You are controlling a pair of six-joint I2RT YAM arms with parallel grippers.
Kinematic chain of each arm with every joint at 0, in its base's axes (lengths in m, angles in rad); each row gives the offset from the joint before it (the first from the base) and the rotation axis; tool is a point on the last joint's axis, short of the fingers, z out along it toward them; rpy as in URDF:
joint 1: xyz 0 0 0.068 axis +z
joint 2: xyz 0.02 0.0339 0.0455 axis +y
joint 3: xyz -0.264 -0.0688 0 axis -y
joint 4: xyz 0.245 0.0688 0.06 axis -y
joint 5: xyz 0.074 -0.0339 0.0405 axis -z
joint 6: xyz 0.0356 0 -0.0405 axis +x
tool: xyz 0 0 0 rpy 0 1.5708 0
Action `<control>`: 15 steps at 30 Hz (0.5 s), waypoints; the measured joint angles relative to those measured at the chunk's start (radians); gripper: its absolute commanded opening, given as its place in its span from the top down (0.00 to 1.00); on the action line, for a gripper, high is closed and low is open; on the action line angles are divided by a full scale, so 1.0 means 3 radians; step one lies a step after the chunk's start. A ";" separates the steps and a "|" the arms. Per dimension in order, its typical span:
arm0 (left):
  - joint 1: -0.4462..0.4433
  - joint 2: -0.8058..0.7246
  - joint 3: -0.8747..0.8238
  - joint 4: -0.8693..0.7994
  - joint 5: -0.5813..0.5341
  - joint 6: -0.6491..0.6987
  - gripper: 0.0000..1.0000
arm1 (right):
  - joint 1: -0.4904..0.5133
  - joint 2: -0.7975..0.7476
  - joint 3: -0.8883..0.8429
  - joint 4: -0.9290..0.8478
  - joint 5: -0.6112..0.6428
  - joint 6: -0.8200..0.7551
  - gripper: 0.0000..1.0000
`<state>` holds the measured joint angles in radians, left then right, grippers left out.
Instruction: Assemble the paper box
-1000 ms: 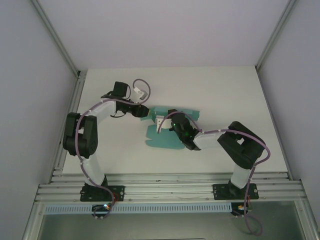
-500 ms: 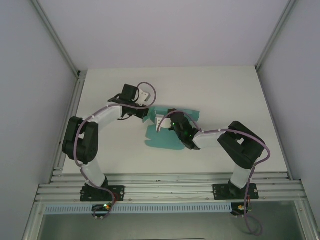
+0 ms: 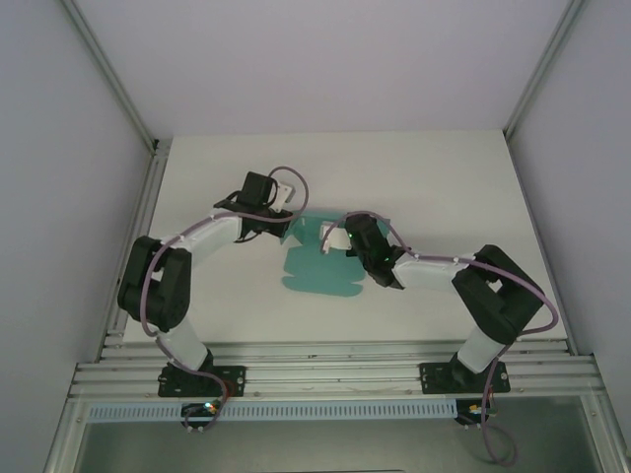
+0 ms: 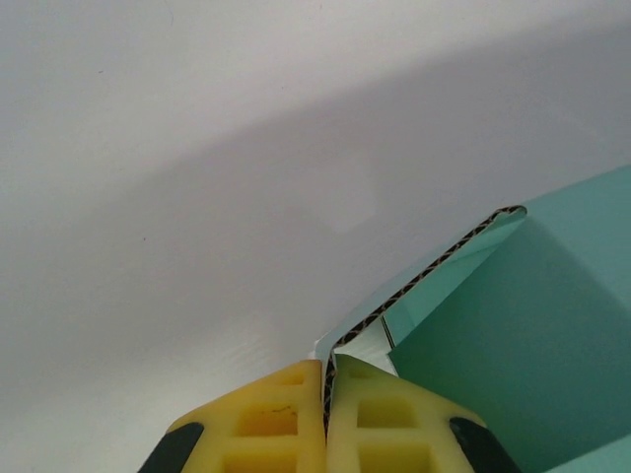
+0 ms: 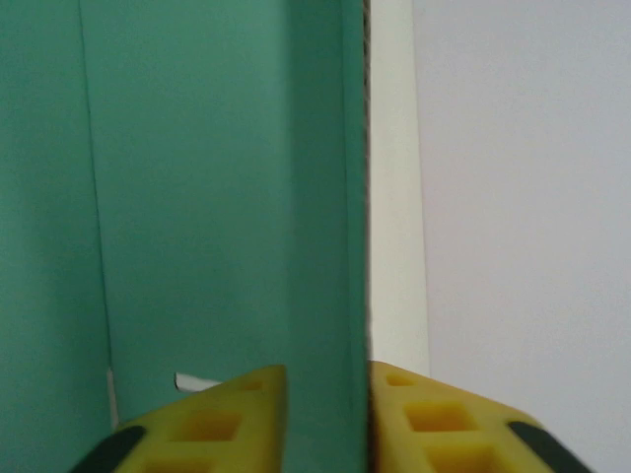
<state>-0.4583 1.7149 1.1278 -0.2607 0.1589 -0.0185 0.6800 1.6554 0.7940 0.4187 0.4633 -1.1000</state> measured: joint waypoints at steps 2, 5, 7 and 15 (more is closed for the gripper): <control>-0.0004 -0.0008 -0.0006 -0.0003 -0.0022 0.0003 1.00 | -0.0015 0.0000 0.0033 0.0015 0.0004 0.0018 0.96; -0.0005 -0.0008 0.0003 -0.0018 -0.0109 -0.0053 0.96 | -0.0006 -0.0001 0.0050 0.0011 0.0003 0.0039 0.99; -0.0024 -0.0006 0.0036 -0.0079 -0.0186 -0.0212 0.95 | 0.0013 0.0000 0.0050 0.0019 0.0010 0.0041 1.00; -0.0243 0.0004 0.0206 -0.0326 -0.0692 -0.1195 0.94 | 0.0136 0.0042 0.0029 0.0144 0.0205 0.0102 1.00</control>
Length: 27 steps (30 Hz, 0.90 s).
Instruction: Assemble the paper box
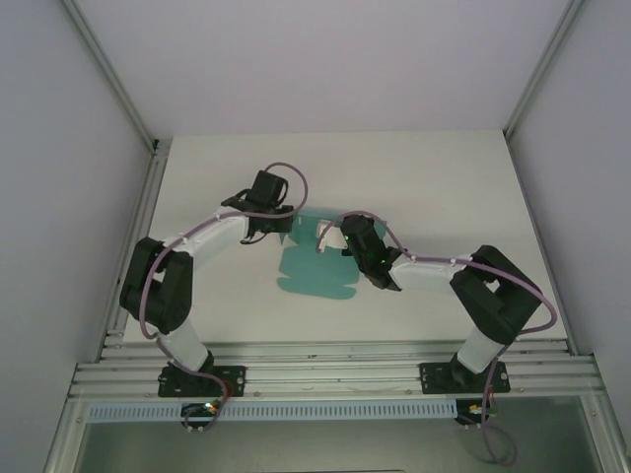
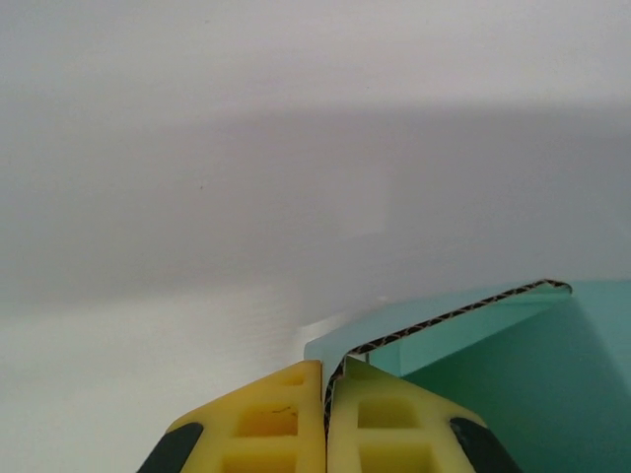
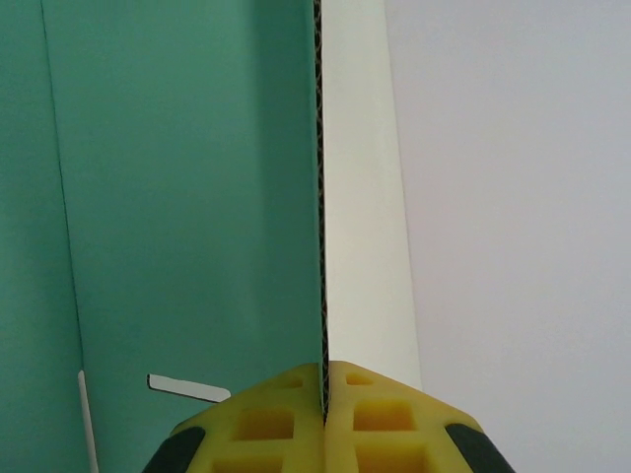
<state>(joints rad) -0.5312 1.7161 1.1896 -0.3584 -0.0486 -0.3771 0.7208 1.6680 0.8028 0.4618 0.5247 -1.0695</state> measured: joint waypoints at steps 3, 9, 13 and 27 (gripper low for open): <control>-0.0043 0.0027 0.0050 -0.0053 -0.0055 -0.0195 0.88 | 0.0001 0.0037 0.0000 0.0045 0.0042 0.0010 1.00; -0.0041 -0.0041 -0.0020 0.0031 -0.0014 -0.0258 0.62 | -0.0008 0.0061 -0.0048 0.0183 0.0074 -0.0014 1.00; -0.0036 -0.0361 -0.0245 0.0024 -0.0033 -0.0198 0.39 | -0.0009 0.0061 -0.0126 0.0303 0.0072 -0.0092 1.00; 0.1308 -0.0613 -0.0689 0.0449 0.0577 -0.0304 0.00 | -0.0009 0.0060 -0.0177 0.0397 0.0047 -0.0177 1.00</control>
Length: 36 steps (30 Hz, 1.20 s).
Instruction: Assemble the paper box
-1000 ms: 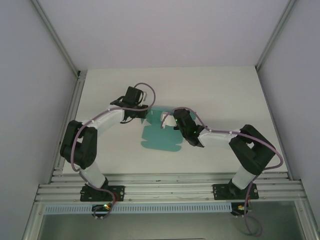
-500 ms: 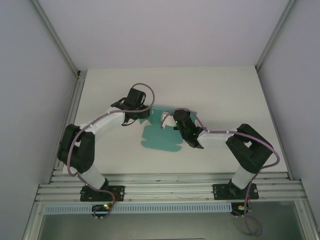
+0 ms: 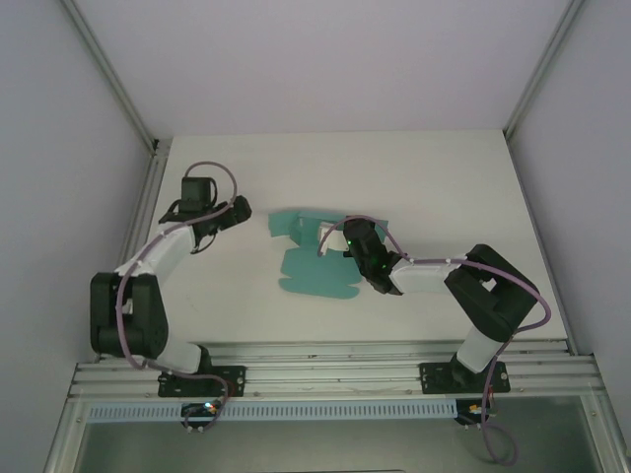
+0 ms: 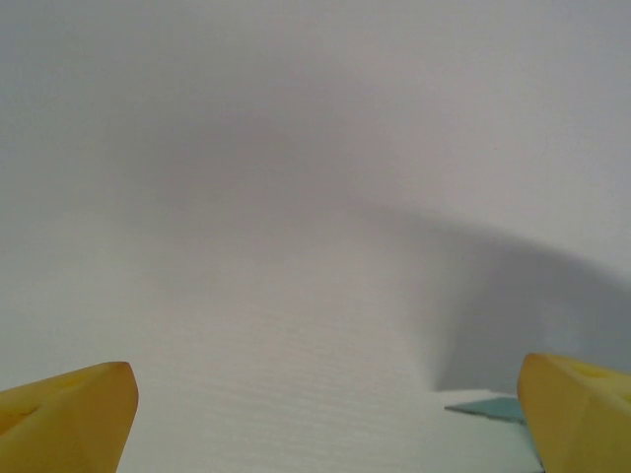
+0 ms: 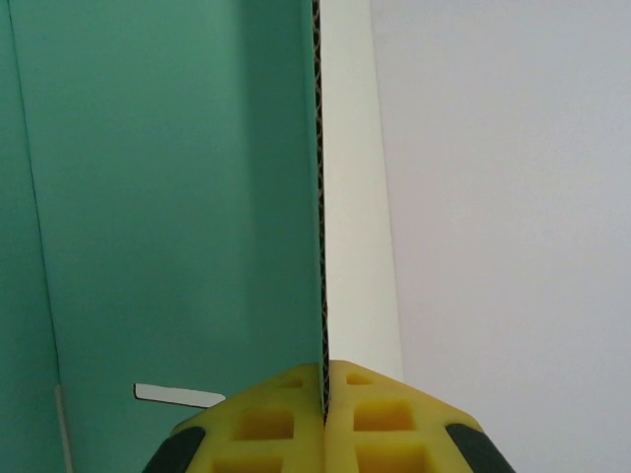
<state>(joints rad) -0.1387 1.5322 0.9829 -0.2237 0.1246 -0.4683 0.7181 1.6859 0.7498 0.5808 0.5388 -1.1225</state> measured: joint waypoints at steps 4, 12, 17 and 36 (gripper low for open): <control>-0.0075 0.0437 0.0233 0.0112 0.0273 0.0090 0.18 | 0.0000 0.0000 0.0000 -0.0001 0.0001 0.0001 1.00; -0.0435 0.0497 0.0074 0.0343 0.0760 0.0379 0.50 | 0.0000 0.0000 0.0000 -0.0004 0.0001 0.0014 1.00; -0.0524 0.0259 -0.0357 0.0626 0.1207 0.0498 0.54 | 0.0000 0.0000 0.0000 -0.0005 0.0001 0.0018 1.00; -0.0871 0.0540 -0.0491 0.1301 0.1653 0.1068 0.49 | 0.0010 -0.0028 -0.0069 0.0042 0.0027 -0.0017 1.00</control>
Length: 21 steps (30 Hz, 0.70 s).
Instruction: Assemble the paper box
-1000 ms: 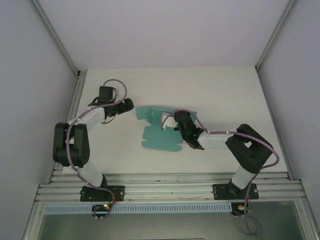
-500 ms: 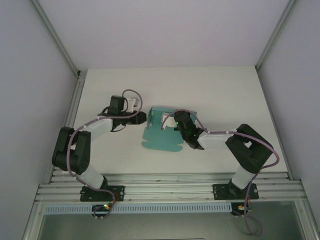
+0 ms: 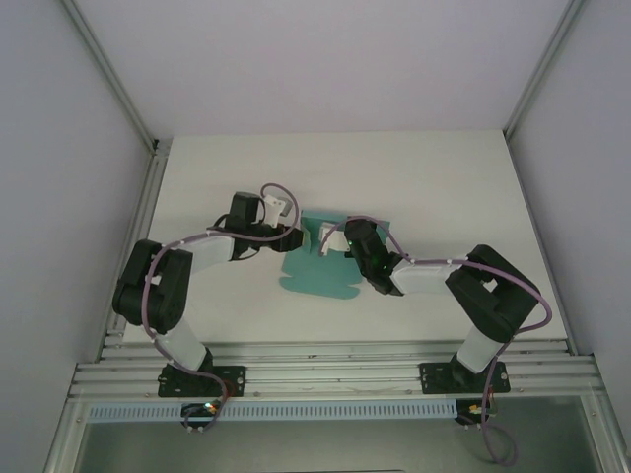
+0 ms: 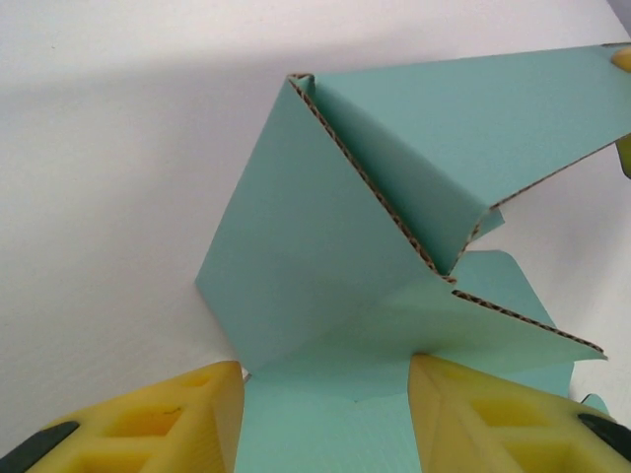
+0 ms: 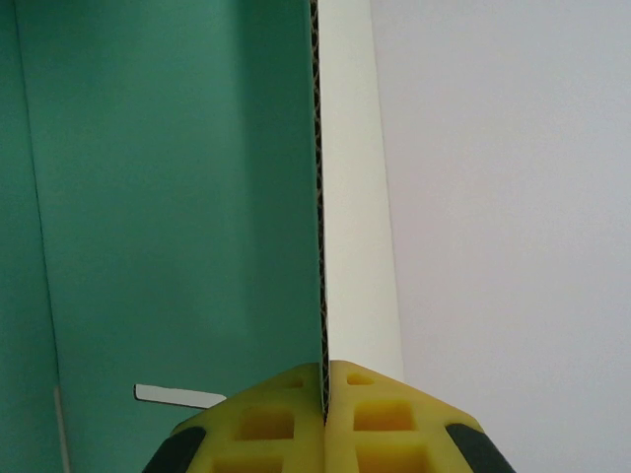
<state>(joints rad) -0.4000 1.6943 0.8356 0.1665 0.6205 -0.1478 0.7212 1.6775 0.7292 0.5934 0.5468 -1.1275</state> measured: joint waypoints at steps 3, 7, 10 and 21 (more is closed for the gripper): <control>0.0000 0.0000 -0.0182 0.0169 0.0028 0.0034 0.48 | 0.0032 -0.0031 -0.0057 0.0047 0.0017 -0.0071 1.00; -0.0004 0.0000 -0.0367 0.0324 0.0024 0.0036 0.50 | 0.0081 -0.0108 -0.0090 -0.0033 0.0028 -0.0072 1.00; -0.0019 0.0011 -0.0381 0.0423 0.0011 0.0038 0.50 | 0.0118 -0.0155 -0.0103 -0.0114 0.0062 -0.0078 1.00; -0.0053 0.0112 -0.0436 0.0916 -0.0027 0.0085 0.43 | 0.0230 -0.0120 -0.0099 -0.0174 0.0378 -0.0273 1.00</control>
<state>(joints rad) -0.4160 1.7279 0.7048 0.4412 0.6125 -0.1223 0.7902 1.6417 0.6994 0.5411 0.6601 -1.2095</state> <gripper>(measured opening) 0.531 0.047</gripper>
